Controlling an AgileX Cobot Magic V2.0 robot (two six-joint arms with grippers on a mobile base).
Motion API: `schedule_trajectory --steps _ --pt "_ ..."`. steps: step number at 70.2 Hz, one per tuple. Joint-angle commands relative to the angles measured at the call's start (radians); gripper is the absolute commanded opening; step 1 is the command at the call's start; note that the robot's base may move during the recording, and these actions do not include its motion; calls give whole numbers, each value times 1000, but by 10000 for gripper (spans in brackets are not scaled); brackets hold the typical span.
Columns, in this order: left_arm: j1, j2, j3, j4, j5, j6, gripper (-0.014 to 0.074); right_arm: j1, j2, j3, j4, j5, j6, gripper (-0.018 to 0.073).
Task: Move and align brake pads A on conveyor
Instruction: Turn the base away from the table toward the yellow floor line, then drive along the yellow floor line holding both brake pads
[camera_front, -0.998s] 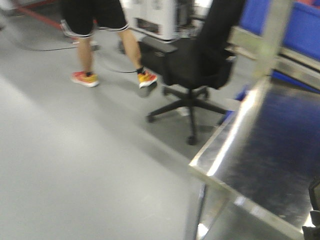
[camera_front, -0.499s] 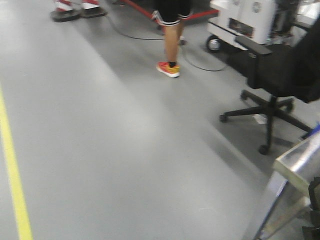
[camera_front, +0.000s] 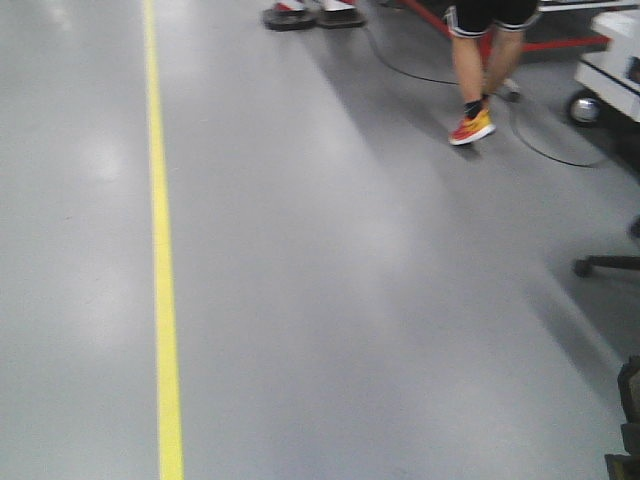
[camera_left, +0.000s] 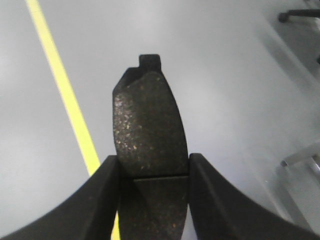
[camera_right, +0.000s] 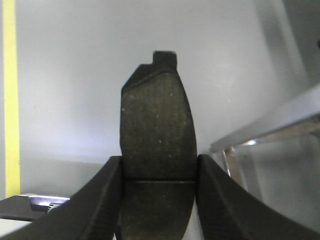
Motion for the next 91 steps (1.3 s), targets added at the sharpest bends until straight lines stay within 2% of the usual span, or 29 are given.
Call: schedule_trajectory --steps 1,35,91 --pt "-3 2 -31 4 -68 -1 -7 -7 -3 -29 -24 -33 -7 18" --pt "-3 2 -31 3 -68 -1 -7 -7 -3 -29 -24 55 -7 18" --pt "-3 2 -31 3 -68 -1 -7 -7 -3 -29 -24 325 -7 18"
